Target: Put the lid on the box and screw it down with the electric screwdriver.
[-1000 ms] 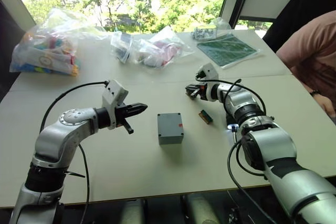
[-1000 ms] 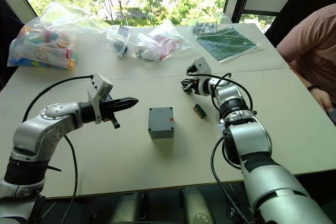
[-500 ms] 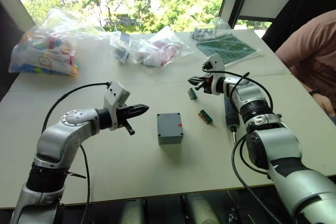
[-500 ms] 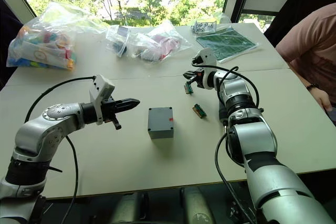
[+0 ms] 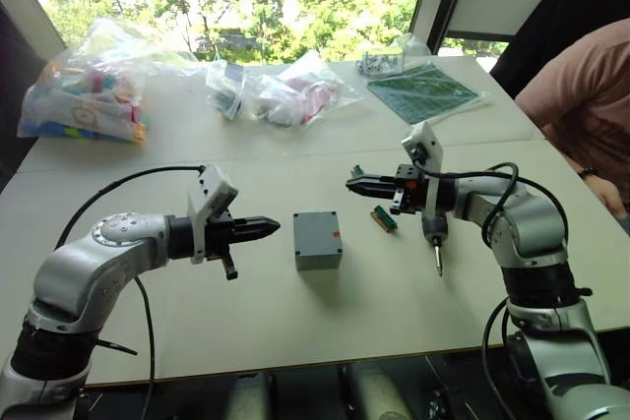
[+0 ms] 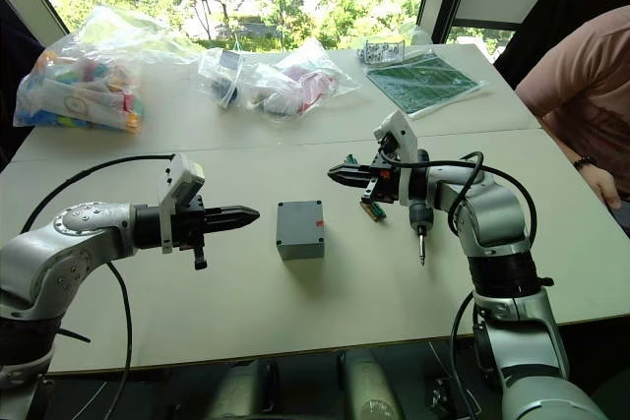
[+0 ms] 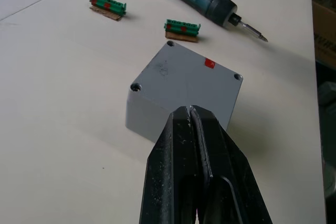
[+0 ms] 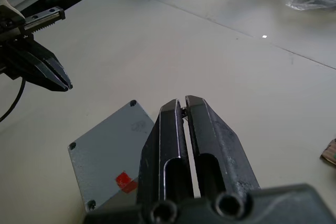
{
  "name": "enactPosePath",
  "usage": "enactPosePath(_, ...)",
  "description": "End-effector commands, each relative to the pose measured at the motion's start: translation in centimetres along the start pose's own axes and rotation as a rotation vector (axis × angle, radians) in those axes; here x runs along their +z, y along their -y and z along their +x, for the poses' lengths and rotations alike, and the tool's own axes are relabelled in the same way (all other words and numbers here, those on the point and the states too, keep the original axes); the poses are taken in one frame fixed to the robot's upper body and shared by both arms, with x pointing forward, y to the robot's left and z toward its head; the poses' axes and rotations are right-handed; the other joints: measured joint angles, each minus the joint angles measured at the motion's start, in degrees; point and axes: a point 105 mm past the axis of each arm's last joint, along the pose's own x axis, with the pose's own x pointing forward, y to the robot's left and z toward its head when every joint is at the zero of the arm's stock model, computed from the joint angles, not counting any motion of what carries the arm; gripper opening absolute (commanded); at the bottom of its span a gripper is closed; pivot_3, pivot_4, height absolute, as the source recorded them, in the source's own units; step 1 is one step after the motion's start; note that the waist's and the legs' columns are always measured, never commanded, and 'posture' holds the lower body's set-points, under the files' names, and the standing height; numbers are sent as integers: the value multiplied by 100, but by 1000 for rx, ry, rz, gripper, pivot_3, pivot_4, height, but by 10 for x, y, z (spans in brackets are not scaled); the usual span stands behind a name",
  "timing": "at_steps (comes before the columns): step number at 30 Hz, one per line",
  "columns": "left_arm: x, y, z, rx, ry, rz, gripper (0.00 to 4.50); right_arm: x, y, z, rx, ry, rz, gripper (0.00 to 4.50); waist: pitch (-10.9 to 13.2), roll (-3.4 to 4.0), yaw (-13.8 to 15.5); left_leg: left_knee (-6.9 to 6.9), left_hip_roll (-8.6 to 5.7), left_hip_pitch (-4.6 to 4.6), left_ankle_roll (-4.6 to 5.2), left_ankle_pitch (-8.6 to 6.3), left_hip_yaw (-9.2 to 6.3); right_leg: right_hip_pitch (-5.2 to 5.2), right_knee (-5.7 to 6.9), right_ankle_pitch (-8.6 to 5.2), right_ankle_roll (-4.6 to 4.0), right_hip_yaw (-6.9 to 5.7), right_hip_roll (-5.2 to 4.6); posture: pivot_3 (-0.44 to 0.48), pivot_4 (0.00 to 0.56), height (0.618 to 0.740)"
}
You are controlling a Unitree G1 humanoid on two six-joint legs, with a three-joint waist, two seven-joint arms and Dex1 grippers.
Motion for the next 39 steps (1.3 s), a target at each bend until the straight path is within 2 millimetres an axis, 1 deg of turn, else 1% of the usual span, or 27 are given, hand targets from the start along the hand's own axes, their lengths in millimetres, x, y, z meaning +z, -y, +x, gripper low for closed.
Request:
enactPosePath(1,10,0,-1,-4,25,33,0,4,-11,7,7,20,-24,76,0,0,0,1,-1,-3,0,0,2,0,-2,3,-4,1,-3,0,150,740)
enactPosePath(4,11,-1,0,-3,26,33,0,1,-14,12,-1,22,-16,76,0,0,0,4,-3,-9,0,0,5,0,-10,3,-4,3,-6,0,150,740)
enactPosePath(8,10,2,1,-10,26,31,0,-1,-10,15,-26,24,-3,76,0,0,0,4,-2,-9,0,0,5,-1,-11,3,-4,3,-5,0,150,740)
enactPosePath(12,9,1,1,-4,24,31,0,-2,-9,15,-34,25,9,76,0,0,0,4,-2,-9,0,0,4,-1,-11,3,-4,3,-5,0,150,740)
enactPosePath(26,10,0,1,11,28,34,0,-14,-3,13,-50,-18,16,76,0,0,0,4,-2,-9,0,0,4,-1,-11,3,-4,3,-5,0,150,740)
enactPosePath(39,10,0,2,7,31,36,0,-22,3,14,-77,-41,17,76,0,0,0,4,-2,-9,0,0,4,-1,-11,3,-4,3,-5,0,150,740)
